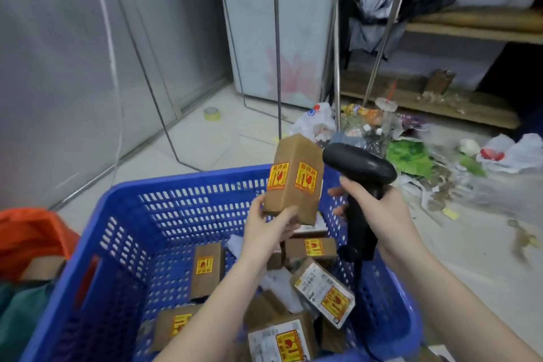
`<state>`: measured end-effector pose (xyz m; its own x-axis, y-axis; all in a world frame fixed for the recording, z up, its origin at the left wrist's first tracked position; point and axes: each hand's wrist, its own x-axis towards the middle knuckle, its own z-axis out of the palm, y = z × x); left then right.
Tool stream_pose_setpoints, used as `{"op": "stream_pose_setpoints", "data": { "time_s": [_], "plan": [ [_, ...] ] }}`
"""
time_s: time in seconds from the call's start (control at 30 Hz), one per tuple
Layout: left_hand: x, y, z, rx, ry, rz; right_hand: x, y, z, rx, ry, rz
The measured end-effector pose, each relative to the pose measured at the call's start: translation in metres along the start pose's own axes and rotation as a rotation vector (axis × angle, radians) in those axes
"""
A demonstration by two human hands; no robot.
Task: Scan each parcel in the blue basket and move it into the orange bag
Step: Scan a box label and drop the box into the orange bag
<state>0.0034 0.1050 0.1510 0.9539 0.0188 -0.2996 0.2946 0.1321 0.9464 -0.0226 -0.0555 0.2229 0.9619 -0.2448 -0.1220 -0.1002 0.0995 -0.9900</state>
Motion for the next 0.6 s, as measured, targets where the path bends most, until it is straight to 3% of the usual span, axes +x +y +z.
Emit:
{"op": "stream_pose_setpoints", "data": {
  "time_s": [0.23, 0.37, 0.6],
  "plan": [
    [-0.097, 0.078, -0.058, 0.250, 0.004, 0.535, -0.069, -0.090, 0.033, 0.161, 0.028, -0.132],
    [-0.135, 0.104, -0.086, 0.406, 0.153, 0.803, -0.109, -0.121, 0.047, 0.173, -0.031, -0.195],
    [-0.184, 0.133, -0.111, 0.451, 0.180, 0.971, -0.150, -0.149, 0.057, 0.098, -0.120, -0.235]
  ]
}}
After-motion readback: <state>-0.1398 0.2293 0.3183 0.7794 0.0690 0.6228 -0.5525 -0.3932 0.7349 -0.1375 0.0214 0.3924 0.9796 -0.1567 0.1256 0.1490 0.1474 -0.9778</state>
